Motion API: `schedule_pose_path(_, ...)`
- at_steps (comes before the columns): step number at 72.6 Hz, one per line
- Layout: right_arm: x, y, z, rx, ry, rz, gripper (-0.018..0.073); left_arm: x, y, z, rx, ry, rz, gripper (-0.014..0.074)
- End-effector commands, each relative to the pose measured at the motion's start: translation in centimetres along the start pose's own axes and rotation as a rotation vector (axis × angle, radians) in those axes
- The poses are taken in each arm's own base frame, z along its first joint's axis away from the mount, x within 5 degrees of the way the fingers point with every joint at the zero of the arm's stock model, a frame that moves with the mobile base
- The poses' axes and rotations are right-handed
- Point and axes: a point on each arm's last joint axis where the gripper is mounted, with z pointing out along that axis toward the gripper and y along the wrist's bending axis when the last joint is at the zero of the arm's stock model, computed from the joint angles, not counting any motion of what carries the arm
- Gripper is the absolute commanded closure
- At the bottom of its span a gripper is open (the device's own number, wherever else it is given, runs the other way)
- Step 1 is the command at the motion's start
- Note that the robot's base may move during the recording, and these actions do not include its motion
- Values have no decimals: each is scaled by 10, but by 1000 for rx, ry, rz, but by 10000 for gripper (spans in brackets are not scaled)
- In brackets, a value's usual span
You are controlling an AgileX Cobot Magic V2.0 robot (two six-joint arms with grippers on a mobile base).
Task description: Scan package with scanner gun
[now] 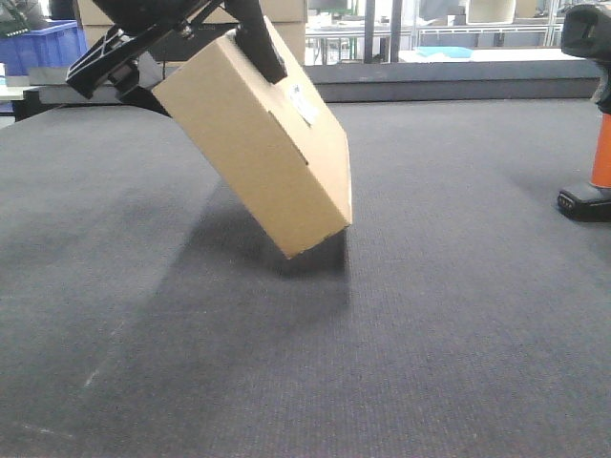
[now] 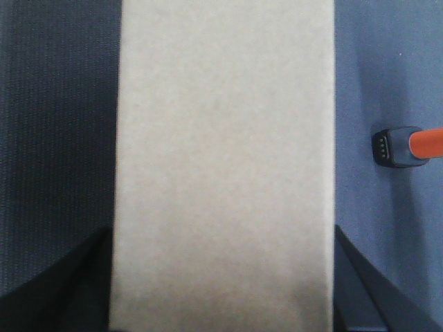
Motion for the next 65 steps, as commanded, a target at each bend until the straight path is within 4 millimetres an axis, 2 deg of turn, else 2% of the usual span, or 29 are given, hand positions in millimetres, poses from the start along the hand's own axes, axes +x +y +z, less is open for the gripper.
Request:
schedule_pose_path(1,-1,-2,11,14,-65,37,724,-2,-2,-3,13,-20,-1,708)
schedule_pose_path(12,11,-1,28,5,-84,163,724,-2,-2,-3,13,-20,-1,708)
schedule_pose_path(28,24,10,42,-119,-96,40,724,-3,-2,-3,12,-21,1,708)
schedule_pose_path(56,30,9,43,-121,-77,50,724,-3,-1,-3,11,-26,4,708)
schedule_pose_path(65,29,3,43,-52,-84,115,724,-4,-2,-3,14,-40,4,708)
